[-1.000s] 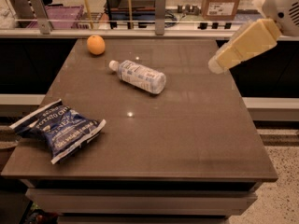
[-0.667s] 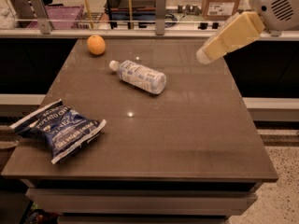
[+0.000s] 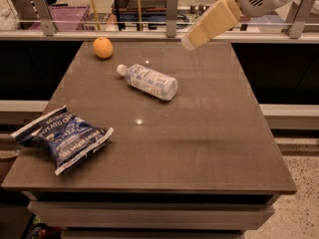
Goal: Pick orange
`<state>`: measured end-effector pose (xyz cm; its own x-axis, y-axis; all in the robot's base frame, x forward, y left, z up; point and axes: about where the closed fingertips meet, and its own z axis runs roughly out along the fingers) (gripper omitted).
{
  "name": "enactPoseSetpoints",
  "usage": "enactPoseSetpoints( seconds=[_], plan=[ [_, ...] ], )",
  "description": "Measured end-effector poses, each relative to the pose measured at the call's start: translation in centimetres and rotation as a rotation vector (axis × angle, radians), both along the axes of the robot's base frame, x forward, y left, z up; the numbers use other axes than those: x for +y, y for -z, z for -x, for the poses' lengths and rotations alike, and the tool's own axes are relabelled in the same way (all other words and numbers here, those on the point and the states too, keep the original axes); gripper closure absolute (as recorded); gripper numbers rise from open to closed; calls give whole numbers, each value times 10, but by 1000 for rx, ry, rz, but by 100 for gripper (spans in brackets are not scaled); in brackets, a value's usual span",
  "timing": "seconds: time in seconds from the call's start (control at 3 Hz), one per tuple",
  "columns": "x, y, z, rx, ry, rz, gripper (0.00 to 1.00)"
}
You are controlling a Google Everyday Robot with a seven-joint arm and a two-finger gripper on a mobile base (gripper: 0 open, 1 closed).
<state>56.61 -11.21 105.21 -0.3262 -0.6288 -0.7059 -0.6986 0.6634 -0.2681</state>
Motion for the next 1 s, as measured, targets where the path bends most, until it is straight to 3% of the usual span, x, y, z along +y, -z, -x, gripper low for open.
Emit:
enactPoseSetpoints(
  seconds=[0.33,0.67,1.0],
  plan=[
    [11,9,-18,25,74,-25,0],
    [13,6,-21,39,113,-56,0],
    [17,3,-29,28,114,-52,0]
  ],
)
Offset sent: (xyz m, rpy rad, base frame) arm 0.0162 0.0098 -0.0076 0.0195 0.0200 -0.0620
